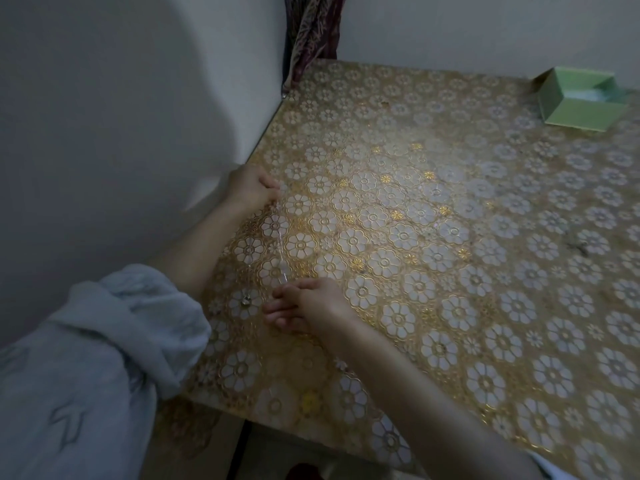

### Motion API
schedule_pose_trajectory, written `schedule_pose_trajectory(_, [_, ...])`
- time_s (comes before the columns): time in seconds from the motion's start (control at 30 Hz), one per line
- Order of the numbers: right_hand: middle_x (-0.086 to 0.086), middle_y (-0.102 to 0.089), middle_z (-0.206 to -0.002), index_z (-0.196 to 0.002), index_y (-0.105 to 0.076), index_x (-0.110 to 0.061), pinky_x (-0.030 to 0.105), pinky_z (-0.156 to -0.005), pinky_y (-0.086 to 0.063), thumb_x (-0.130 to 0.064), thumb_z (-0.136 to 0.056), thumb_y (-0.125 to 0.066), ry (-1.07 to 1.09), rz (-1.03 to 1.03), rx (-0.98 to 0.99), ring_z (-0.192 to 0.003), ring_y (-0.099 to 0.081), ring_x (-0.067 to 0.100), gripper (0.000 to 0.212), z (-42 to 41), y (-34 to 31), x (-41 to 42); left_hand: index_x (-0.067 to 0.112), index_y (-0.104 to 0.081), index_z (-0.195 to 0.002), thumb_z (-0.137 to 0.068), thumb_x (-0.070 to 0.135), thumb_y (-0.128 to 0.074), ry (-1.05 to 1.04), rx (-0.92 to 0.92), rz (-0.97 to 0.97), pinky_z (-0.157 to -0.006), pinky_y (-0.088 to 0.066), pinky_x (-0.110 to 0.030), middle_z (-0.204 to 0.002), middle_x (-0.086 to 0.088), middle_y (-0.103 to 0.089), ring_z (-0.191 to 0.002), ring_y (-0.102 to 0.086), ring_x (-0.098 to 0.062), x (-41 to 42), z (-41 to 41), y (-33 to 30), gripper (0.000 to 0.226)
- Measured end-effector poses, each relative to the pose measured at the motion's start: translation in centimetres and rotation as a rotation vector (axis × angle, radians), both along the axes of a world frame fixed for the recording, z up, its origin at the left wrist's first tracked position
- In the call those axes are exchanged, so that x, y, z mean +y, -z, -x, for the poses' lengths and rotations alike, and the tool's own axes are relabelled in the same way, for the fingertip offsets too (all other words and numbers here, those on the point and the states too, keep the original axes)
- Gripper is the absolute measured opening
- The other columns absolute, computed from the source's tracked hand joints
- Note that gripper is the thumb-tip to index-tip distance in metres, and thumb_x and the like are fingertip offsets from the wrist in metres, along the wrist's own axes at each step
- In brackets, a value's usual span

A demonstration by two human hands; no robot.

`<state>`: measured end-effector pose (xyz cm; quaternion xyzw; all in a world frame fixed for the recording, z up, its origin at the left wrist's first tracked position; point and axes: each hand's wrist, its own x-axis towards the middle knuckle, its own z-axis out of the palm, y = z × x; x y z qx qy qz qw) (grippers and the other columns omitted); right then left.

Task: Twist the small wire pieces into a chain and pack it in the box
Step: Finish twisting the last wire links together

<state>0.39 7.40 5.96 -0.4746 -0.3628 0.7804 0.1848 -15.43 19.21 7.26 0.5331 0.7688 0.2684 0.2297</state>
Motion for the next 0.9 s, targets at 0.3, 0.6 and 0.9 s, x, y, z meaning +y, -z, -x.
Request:
schedule_pose_trajectory(0.3, [0.014,-0.066,-0.068,-0.100,-0.058,0.009,0.023,-0.045,-0.054,-0.021,-0.098,-0.049,-0.076,0.013,-0.090,-0.047,-0.063,0.017,0.031,0.3,-0.6,0.4,0.007,-0.063,-0.090,-0.083,0.011,-0.069,0.012,0.170,-0.014,-0.078,-0.042,-0.026,-0.106,-0.011,-0.065,-0.090,-0.057,-0.019,0.3,0.2,0.8,0.011])
schedule_pose_trajectory(0.6, [0.006,-0.067,-0.066,-0.105,-0.059,-0.003,0.025,-0.051,-0.053,-0.032,-0.097,-0.048,-0.226,-0.141,-0.233,-0.054,-0.062,0.016,0.032,-3.7,-1.0,1.0,0.010,-0.067,-0.106,-0.087,0.020,-0.054,0.142,0.306,-0.095,-0.094,-0.045,-0.033,-0.111,-0.004,-0.065,-0.105,-0.058,-0.019,-1.1,-2.1,-0.2,0.025])
schedule_pose_trajectory(0.9, [0.003,-0.068,-0.072,-0.075,-0.063,-0.020,0.036,-0.066,-0.051,-0.017,-0.095,-0.052,0.270,-0.571,-0.454,-0.065,-0.062,0.017,0.023,-15.7,-0.3,3.7,0.007,-0.063,-0.109,-0.092,0.008,-0.049,0.418,0.065,-0.285,-0.093,-0.039,-0.024,-0.115,-0.003,-0.055,-0.099,-0.051,-0.014,-6.1,-14.0,2.4,0.022])
